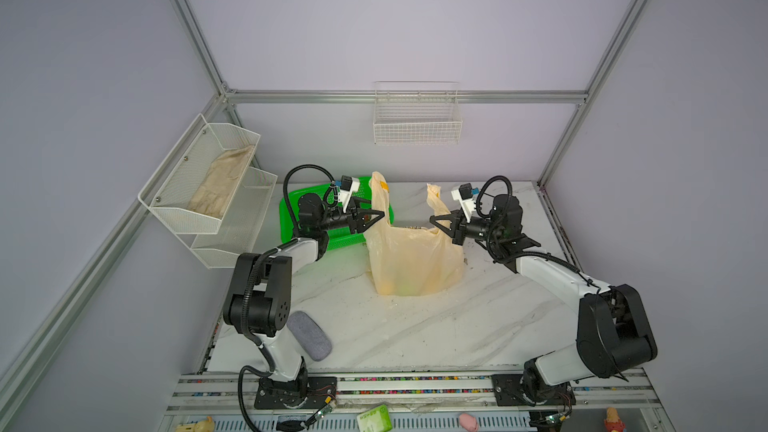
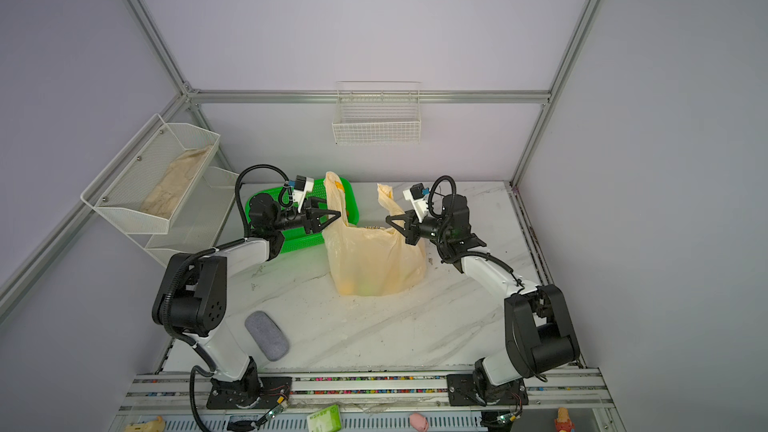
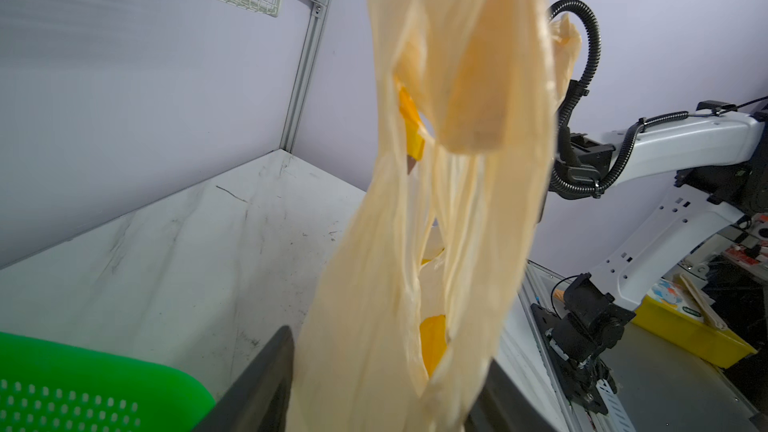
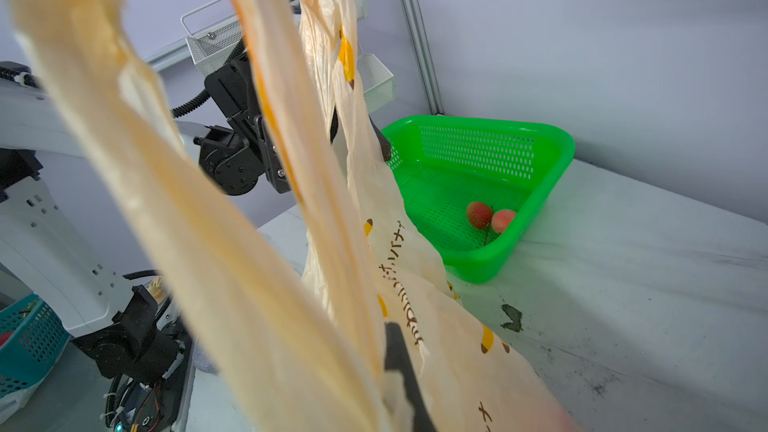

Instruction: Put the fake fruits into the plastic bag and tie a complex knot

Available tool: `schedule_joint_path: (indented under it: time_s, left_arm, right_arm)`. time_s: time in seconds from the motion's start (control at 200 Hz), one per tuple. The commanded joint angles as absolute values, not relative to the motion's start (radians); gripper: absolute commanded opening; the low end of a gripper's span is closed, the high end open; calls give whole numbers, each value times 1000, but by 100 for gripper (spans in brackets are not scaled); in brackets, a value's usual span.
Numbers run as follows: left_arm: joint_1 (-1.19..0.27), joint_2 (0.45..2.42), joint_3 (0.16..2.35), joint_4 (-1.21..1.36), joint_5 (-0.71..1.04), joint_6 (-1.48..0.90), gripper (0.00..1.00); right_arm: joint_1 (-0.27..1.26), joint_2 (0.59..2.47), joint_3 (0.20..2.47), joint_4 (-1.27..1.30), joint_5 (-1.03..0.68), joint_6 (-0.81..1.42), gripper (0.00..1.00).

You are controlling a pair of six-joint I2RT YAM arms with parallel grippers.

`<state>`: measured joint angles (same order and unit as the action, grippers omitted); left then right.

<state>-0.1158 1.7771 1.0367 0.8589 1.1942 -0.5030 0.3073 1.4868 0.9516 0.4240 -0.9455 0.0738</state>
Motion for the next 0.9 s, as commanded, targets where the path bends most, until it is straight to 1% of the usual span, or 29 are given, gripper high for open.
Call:
schedule_joint_path:
  time_s: [0.0, 0.235, 0.295, 0.43, 0.555, 0.635, 0.78, 0.845, 0.895]
  left_arm:
    - [-127, 1784, 1144, 917, 1213, -521, 53]
    - [-143, 1758, 1129, 920, 1207, -528, 37]
    - [-146, 1746, 1119, 921, 1202, -525, 31]
    - [-155, 1712, 1095, 900, 1188, -501, 14]
    - [-168, 1661, 1085, 764, 1174, -390, 0]
    - [-185, 1609, 1080, 613, 1140, -256, 0]
    - [-235, 1517, 1111, 232, 1033, 69, 0]
    - [-256, 1496, 1122, 139, 1004, 149, 0]
    - [-263, 1487, 1126, 120, 996, 166, 0]
  right_arm:
    - [300, 1499, 984, 422, -943, 52, 0]
    - [301, 1502, 986, 420, -920, 65, 0]
    - [299, 1501, 988, 420, -911, 72, 0]
    - [297, 1508, 997, 410, -905, 94, 0]
    - [295, 1509, 1002, 397, -895, 97, 0]
    - [292, 1512, 1007, 390, -884, 112, 0]
    - [291, 1529, 1017, 375, -885, 113, 0]
    - [291, 1532, 1020, 361, -892, 93, 0]
    - [290, 1532, 1021, 355, -899, 80, 0]
